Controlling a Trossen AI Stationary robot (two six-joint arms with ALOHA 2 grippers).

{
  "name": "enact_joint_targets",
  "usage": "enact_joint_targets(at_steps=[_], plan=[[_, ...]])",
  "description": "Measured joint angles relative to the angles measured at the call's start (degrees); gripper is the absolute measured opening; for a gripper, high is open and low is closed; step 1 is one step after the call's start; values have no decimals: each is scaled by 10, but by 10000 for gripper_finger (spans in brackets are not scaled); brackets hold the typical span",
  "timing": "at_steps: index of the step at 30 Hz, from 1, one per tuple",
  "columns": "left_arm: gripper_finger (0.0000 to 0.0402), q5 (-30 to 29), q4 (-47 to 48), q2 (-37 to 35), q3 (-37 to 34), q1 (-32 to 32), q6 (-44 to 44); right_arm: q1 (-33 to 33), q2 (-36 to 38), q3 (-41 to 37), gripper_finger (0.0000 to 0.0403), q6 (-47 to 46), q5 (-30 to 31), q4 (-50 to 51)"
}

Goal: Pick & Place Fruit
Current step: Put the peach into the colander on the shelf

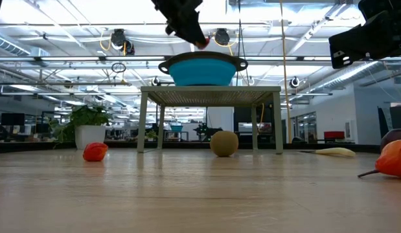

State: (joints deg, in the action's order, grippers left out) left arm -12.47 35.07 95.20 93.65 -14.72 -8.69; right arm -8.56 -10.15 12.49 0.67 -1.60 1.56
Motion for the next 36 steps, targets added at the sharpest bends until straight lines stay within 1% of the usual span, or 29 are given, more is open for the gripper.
enact_joint_targets(at_steps=[3,14,17,33,36], plan=[[118,20,6,10,0,-6,1,0,0,0,0,0,0,0],[118,26,38,29,0,-20,2,0,0,0,0,0,0,1],[118,38,43,32,0,-20,3,0,0,0,0,0,0,2],[118,40,53,33,0,-20,1,0,0,0,0,0,0,2],[125,40,55,33,0,-20,-2,0,0,0,0,0,0,2]])
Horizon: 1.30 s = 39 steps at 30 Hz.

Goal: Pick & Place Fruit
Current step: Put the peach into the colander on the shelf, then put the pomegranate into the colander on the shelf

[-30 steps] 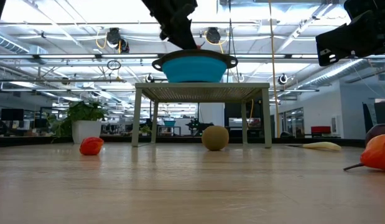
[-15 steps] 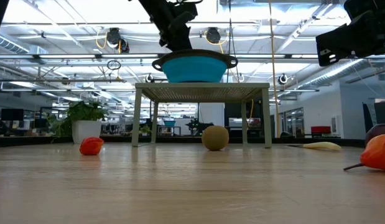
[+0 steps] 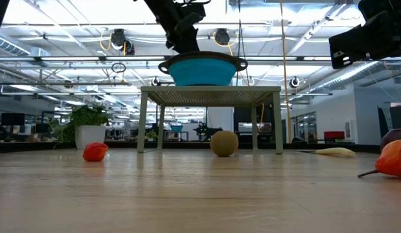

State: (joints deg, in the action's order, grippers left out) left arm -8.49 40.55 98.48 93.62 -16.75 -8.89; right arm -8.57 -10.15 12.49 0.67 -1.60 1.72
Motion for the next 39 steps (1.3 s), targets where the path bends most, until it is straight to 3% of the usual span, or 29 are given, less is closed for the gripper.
enact_joint_targets(at_steps=[10,18,29,39], plan=[[194,-3,-1,0,0,0,17,0,0,0,0,0,0,0],[207,-15,14,-2,42,1,18,0,0,0,0,0,0,0],[207,-40,211,-3,181,42,72,0,0,0,0,0,0,0],[207,-35,377,-3,195,109,252,0,0,0,0,0,0,1]])
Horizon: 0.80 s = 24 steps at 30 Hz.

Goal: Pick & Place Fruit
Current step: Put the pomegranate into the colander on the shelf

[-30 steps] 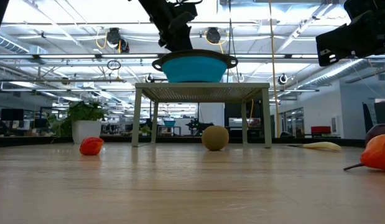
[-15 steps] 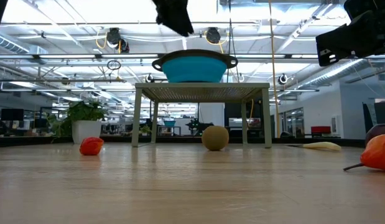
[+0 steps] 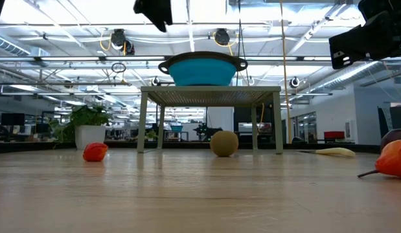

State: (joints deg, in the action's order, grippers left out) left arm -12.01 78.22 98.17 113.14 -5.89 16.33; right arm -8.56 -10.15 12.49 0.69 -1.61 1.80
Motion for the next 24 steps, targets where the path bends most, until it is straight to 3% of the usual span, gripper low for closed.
enact_joint_targets(at_steps=[13,24], plan=[[207,-13,36,0,0,119,180,0,0,0,0,0,0,2],[207,-50,63,1,-30,176,311,0,0,0,0,2,0,2]])
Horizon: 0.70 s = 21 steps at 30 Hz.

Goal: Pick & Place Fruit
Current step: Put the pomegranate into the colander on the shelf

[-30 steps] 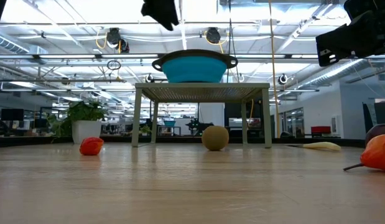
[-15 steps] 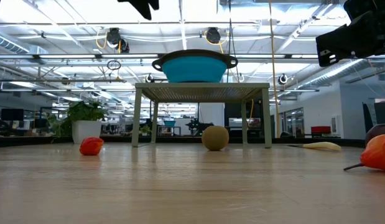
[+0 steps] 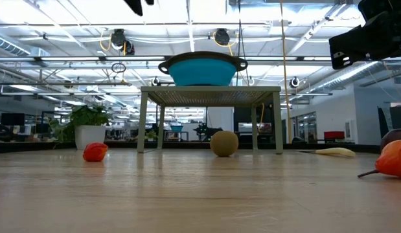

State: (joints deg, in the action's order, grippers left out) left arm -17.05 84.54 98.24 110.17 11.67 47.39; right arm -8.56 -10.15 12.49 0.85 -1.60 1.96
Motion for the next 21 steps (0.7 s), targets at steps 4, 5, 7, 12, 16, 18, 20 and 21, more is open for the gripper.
enact_joint_targets(at_steps=[4,5,7,12,16,18,20,21], plan=[[207,27,9,0,-46,9,73,0,0,0,0,0,0,0],[207,40,10,0,-62,9,91,0,0,0,0,0,0,0],[207,63,11,1,-97,13,126,0,0,0,0,0,0,0],[207,116,9,1,-175,27,200,0,0,0,0,0,0,0],[207,169,8,1,-232,36,259,0,0,0,0,0,0,0],[207,193,8,1,-256,44,281,0,0,0,0,0,0,0],[207,216,6,1,-276,53,298,0,0,0,0,0,0,0],[207,230,0,1,-287,58,304,0,0,0,0,0,0,0]])
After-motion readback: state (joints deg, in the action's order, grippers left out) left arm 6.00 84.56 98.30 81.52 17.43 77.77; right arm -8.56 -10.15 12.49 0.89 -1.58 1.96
